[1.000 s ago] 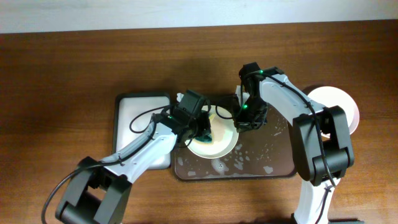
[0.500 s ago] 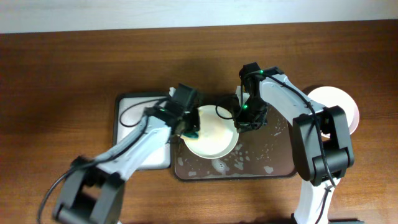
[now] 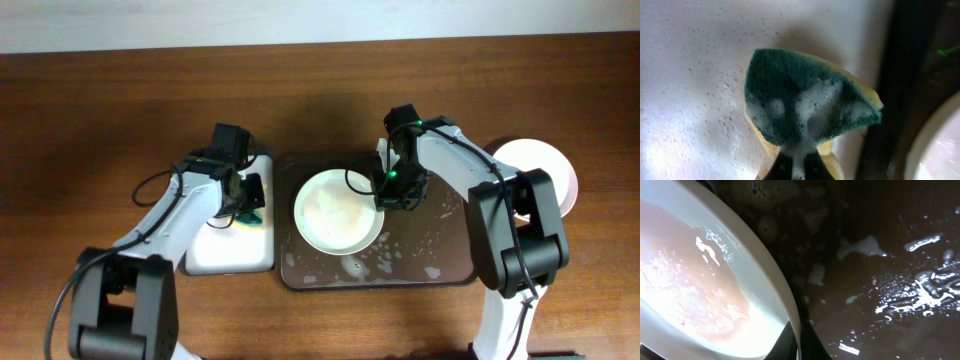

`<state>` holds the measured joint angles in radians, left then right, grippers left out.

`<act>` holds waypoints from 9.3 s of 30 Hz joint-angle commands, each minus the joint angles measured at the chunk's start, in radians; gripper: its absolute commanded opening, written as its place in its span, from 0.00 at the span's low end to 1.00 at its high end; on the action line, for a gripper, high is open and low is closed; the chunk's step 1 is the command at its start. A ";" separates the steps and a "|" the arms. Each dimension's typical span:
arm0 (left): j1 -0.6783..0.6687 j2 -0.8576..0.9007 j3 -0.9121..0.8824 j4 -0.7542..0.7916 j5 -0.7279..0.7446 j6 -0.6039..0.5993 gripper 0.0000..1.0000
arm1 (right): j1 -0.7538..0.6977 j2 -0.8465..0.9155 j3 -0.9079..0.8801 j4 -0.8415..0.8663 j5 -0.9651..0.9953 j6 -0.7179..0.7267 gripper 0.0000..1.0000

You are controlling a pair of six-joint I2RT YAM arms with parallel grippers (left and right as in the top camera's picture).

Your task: Clean dirty plates on tray and stack at the side

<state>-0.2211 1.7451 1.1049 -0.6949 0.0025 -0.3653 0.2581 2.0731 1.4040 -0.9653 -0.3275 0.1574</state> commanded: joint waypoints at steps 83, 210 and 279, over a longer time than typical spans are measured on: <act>0.070 -0.180 0.055 -0.161 0.073 0.016 0.99 | -0.354 -0.281 0.135 -0.296 0.216 -0.075 0.99; 0.132 -1.740 -1.096 0.631 -0.183 0.240 0.99 | -0.213 -2.070 -1.398 0.890 0.291 -0.153 0.98; 0.132 -1.740 -1.096 0.631 -0.183 0.240 0.99 | -0.213 -2.070 -1.398 0.890 0.291 -0.153 0.99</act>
<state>-0.0948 0.0139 0.0162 -0.0658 -0.1913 -0.1486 0.0391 0.0135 0.0128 -0.0738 -0.0414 0.0032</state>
